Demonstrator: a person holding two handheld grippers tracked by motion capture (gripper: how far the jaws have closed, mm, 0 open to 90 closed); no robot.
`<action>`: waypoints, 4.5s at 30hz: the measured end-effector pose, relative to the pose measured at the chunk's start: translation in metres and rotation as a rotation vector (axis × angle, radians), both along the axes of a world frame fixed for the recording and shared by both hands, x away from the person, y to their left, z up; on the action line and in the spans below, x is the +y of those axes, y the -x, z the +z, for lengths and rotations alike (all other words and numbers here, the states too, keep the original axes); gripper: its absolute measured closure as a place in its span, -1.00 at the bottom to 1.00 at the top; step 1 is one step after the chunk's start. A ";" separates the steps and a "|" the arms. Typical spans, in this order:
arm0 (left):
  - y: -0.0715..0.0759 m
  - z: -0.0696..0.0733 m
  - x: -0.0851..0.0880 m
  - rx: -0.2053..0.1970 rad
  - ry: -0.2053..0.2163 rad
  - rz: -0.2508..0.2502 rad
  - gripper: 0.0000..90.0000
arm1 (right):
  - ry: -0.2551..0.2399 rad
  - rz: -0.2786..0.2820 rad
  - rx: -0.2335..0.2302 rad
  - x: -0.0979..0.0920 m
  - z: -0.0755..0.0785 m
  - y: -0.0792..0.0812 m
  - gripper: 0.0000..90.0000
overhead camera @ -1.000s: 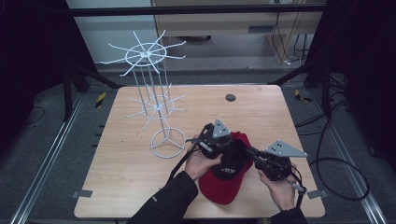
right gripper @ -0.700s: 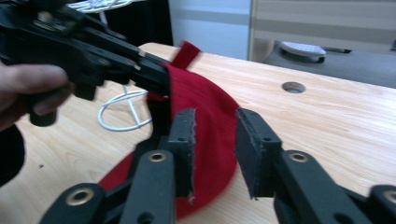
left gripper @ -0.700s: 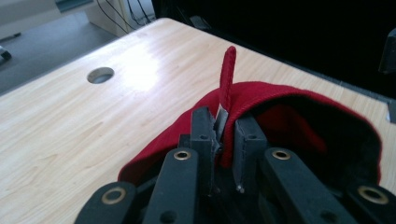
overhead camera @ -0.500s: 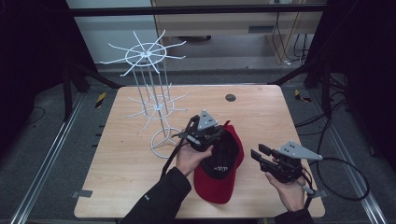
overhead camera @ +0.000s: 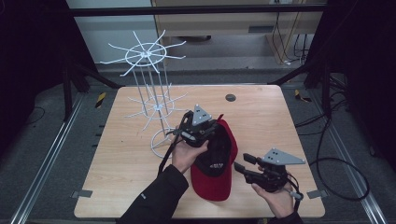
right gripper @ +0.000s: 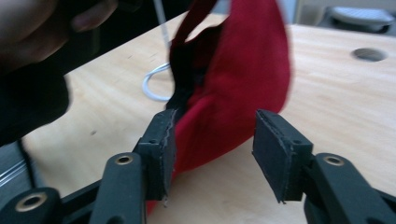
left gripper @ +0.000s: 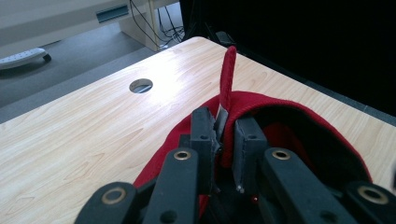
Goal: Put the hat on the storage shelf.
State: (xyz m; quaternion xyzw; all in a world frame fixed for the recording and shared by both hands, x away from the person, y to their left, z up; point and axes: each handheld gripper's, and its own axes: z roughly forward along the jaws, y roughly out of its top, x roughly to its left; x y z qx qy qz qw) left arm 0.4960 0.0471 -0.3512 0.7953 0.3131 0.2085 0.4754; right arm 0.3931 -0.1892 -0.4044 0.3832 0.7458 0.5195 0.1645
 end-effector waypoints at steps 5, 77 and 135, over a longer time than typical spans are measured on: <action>-0.002 0.001 -0.002 -0.008 -0.013 0.016 0.78 | -0.016 0.037 0.040 0.008 -0.007 0.007 0.07; 0.069 -0.045 0.091 0.066 0.000 -0.051 0.78 | 0.209 -0.060 -0.065 0.017 -0.009 0.006 0.27; 0.069 -0.128 0.126 0.113 -0.115 0.041 0.11 | 0.182 0.046 0.131 0.067 -0.071 -0.073 0.40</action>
